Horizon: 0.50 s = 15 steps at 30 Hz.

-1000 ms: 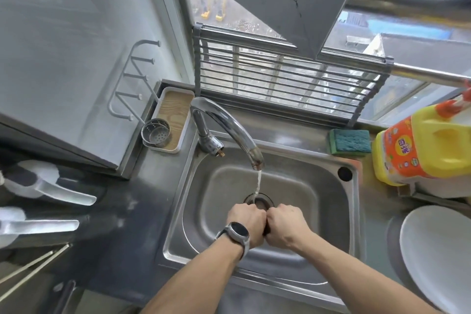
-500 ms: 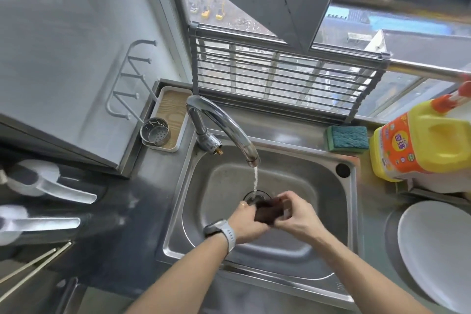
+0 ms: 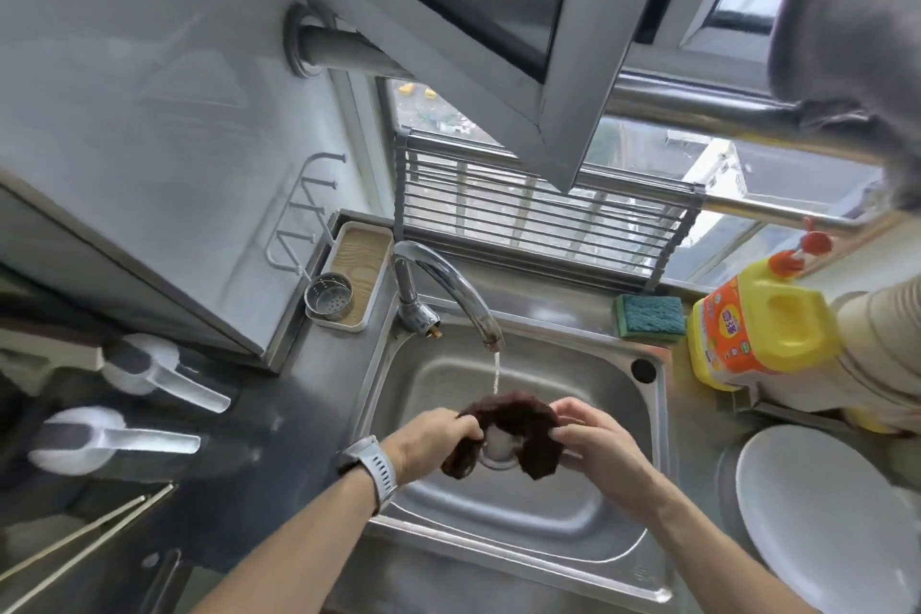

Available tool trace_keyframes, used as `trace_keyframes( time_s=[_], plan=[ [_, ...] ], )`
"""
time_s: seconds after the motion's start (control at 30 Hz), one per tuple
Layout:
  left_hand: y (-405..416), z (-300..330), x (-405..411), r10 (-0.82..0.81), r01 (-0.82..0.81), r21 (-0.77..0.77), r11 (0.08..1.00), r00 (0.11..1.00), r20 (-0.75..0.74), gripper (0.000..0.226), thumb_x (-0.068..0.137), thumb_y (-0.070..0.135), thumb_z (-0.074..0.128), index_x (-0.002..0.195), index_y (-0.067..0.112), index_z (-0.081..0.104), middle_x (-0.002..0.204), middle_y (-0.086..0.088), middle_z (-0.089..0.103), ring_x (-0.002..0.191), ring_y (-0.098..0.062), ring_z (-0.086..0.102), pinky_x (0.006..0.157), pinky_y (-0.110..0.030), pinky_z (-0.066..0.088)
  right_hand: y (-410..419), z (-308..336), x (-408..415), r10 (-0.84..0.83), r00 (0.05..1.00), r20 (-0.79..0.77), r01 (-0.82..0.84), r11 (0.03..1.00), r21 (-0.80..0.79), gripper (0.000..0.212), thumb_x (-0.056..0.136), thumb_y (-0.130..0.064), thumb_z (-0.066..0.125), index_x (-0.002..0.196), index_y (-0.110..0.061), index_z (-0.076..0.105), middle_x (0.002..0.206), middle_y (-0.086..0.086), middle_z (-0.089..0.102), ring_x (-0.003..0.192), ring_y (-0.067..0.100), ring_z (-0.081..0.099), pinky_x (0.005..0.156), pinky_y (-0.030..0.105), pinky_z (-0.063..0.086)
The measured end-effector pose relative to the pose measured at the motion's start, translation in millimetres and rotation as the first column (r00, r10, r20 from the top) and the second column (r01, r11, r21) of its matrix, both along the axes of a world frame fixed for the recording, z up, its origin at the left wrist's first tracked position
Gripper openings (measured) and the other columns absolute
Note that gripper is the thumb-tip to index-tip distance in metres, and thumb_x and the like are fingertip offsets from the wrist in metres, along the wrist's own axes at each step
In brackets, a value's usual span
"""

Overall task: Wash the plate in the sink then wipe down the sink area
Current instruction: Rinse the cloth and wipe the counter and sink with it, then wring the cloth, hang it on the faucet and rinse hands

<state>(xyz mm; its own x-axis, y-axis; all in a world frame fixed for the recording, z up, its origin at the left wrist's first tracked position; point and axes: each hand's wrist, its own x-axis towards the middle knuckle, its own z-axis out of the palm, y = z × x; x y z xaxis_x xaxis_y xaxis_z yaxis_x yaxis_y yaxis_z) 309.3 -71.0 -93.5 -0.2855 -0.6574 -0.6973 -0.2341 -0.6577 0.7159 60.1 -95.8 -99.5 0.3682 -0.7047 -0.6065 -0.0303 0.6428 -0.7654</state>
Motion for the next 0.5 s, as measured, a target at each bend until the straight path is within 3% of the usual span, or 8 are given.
trace_keyframes(
  time_s=[0.1,0.17,0.27,0.33,0.43,0.5],
  plan=[
    [4,3,16,0.087,-0.084,-0.121,0.989,0.996,0.023,0.017,0.086,0.018,0.068,0.099,0.01,0.077,0.086,-0.012,0.075,0.077,-0.024,0.07,0.073,-0.036,0.055,-6,15,-13,-0.07,0.997,0.027,0.068,0.996,0.059,0.036,0.068,-0.017,0.076,0.097,-0.002,0.063,0.086,0.023,0.062,0.07,0.028,0.062,0.067,0.036,0.053],
    [11,8,21,0.252,-0.256,-0.129,0.958,0.967,-0.044,0.029,0.087,0.003,0.072,0.112,0.016,0.076,0.103,-0.019,0.077,0.085,-0.029,0.074,0.078,-0.04,0.06,-8,29,-21,0.085,0.992,-0.089,-0.086,0.996,-0.007,0.032,0.077,-0.01,0.081,0.102,-0.003,0.063,0.085,0.017,0.065,0.067,0.026,0.059,0.059,0.032,0.053],
    [22,21,28,0.416,-0.422,-0.096,0.901,0.906,-0.079,0.034,0.074,0.01,0.081,0.106,0.006,0.07,0.095,-0.021,0.074,0.072,-0.031,0.071,0.066,-0.037,0.056,-17,53,-27,0.29,0.894,-0.34,-0.344,0.933,-0.108,0.027,0.068,-0.012,0.081,0.093,-0.018,0.073,0.082,0.01,0.07,0.072,0.021,0.062,0.059,0.028,0.051],
    [32,34,34,0.399,-0.405,-0.083,0.911,0.914,-0.077,0.038,0.07,0.019,0.083,0.1,0.001,0.068,0.079,-0.02,0.07,0.063,-0.025,0.065,0.056,-0.029,0.049,-28,73,-29,0.294,0.862,-0.414,-0.374,0.918,-0.128,0.023,0.065,-0.017,0.078,0.087,-0.021,0.077,0.077,0.012,0.07,0.07,0.023,0.061,0.056,0.029,0.047],
    [46,64,47,0.393,-0.412,-0.126,0.902,0.907,-0.153,0.04,0.073,0.028,0.086,0.101,0.002,0.074,0.079,-0.02,0.069,0.07,-0.023,0.062,0.063,-0.026,0.044,-45,122,-25,0.259,0.873,-0.413,-0.389,0.88,-0.271,0.02,0.079,-0.001,0.074,0.091,-0.016,0.08,0.078,0.015,0.074,0.068,0.018,0.063,0.057,0.023,0.047],
    [45,90,58,0.46,-0.503,-0.157,0.85,0.854,-0.243,0.037,0.078,0.025,0.087,0.105,0.002,0.075,0.089,-0.02,0.071,0.077,-0.025,0.063,0.066,-0.027,0.048,-56,159,-14,0.183,0.937,-0.298,-0.288,0.887,-0.361,0.019,0.082,0.005,0.073,0.095,-0.007,0.08,0.076,0.017,0.072,0.064,0.017,0.062,0.055,0.018,0.047]
  ],
)
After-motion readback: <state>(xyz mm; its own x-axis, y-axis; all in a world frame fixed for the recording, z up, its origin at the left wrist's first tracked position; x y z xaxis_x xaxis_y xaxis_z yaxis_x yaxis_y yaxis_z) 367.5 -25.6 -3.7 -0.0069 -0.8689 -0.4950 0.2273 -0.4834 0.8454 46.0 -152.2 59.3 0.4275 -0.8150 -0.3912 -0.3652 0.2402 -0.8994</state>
